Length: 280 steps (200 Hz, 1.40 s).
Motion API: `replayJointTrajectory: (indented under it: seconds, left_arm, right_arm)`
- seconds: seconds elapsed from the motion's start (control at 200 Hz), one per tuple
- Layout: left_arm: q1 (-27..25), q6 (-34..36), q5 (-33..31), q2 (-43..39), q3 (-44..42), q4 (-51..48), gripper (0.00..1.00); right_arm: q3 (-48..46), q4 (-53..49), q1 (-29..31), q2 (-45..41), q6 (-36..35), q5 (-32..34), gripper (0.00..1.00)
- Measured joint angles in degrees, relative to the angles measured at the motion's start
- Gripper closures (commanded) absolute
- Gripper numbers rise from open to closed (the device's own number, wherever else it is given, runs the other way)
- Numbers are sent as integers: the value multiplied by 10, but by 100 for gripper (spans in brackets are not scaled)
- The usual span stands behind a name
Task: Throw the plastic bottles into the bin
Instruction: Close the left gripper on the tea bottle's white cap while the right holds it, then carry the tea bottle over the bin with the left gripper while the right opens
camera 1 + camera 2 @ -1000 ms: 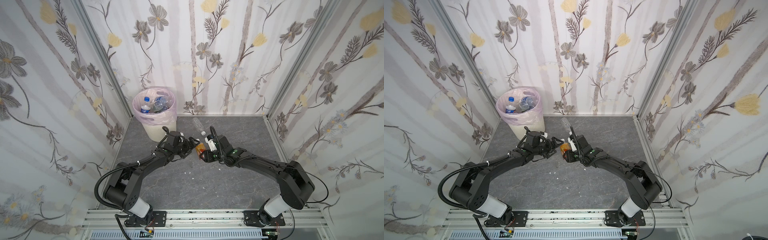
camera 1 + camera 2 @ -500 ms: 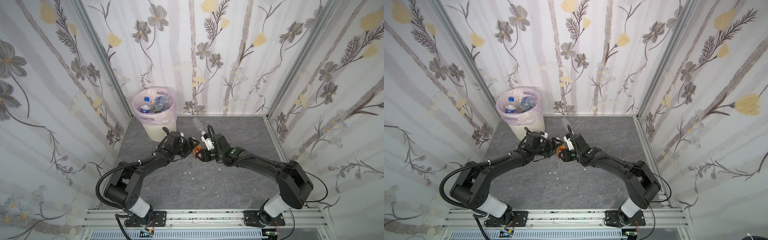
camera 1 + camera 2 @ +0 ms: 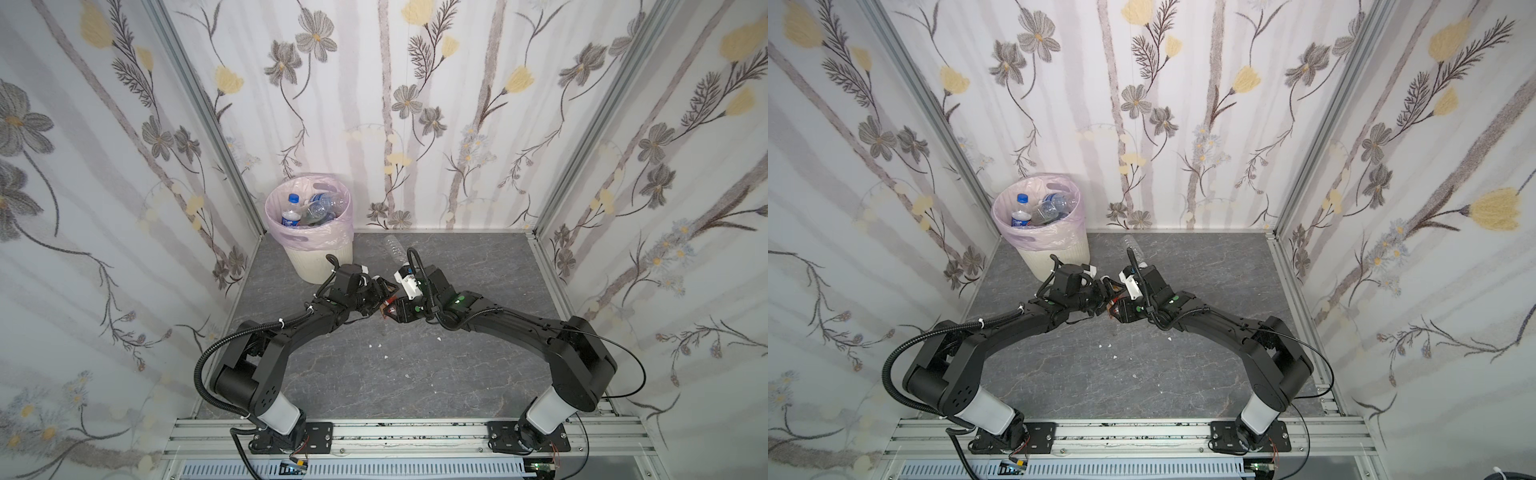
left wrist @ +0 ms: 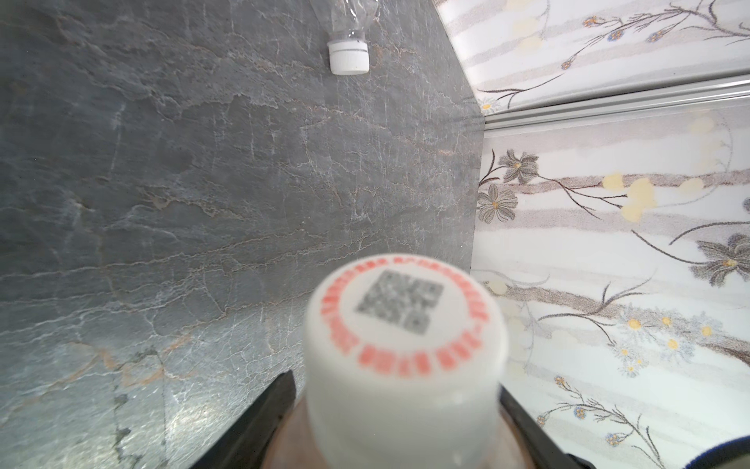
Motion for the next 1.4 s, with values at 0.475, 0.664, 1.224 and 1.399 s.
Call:
replayJointTrajectory:
  seconds: [0.475, 0.664, 1.224, 1.399]
  left_arm:
    - [47, 23, -17, -43, 29, -25, 41]
    - [75, 25, -26, -74, 78, -35, 41]
    - [209, 45, -52, -40, 378, -74, 41]
    - [233, 36, -57, 3, 490, -81, 41]
  right_arm:
    - [-5, -23, -2, -73, -17, 7, 0]
    - [-2, -27, -10, -130, -17, 28, 0]
    - [151, -17, -20, -102, -32, 56, 0]
    - [205, -18, -21, -70, -34, 53, 0]
